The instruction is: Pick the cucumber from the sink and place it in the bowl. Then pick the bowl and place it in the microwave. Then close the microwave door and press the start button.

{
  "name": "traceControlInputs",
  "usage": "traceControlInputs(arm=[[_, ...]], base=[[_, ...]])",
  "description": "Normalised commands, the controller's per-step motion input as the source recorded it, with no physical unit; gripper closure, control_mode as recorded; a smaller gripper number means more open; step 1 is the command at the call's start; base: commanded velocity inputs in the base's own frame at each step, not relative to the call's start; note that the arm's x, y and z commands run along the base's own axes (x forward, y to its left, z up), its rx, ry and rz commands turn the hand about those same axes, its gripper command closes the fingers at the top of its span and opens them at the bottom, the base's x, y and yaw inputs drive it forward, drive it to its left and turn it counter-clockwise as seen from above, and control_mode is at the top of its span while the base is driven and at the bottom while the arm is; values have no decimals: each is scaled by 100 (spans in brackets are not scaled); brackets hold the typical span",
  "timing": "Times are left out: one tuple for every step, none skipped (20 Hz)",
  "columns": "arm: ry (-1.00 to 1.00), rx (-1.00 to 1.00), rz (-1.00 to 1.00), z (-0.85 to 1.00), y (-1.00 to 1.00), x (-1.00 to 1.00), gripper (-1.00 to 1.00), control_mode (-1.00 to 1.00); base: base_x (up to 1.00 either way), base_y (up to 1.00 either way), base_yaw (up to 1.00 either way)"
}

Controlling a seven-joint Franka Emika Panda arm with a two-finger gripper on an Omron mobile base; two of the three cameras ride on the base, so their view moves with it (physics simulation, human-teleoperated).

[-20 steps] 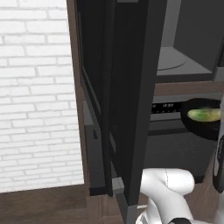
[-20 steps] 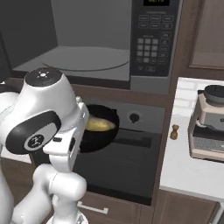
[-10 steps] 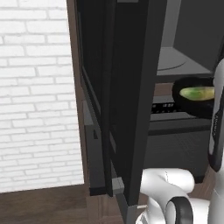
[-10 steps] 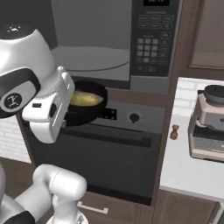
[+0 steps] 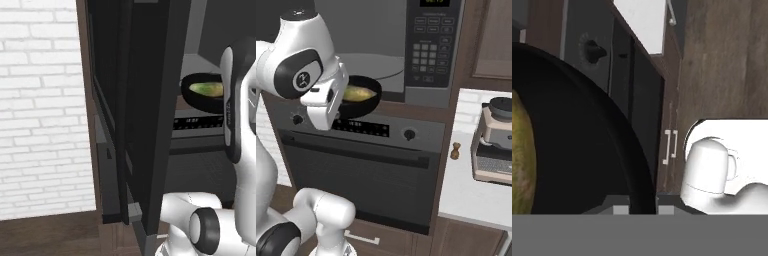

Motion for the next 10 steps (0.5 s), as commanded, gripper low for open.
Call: traceControlInputs(arm=[[-8, 0, 0, 7, 0, 56, 100, -100], [-9, 0, 0, 5, 0, 50, 100, -100], [-10, 0, 0, 9, 0, 51, 100, -100], [-10, 0, 0, 7, 0, 49, 100, -100], [-9, 0, 0, 7, 0, 49, 100, -100], [-10, 0, 0, 7, 0, 47, 100, -100], [-11, 0, 0, 9, 0, 46, 100, -100], [-12, 0, 0, 10, 0, 46, 100, -100], [-13, 0, 0, 19, 0, 46, 100, -100], [-12, 0, 0, 20, 0, 44, 100, -100]], base=[[0, 0, 0], [0, 0, 0], [0, 0, 0], [0, 0, 0], [0, 0, 0], [0, 0, 0], [0, 0, 0], [0, 0, 0], [0, 0, 0], [0, 0, 0]])
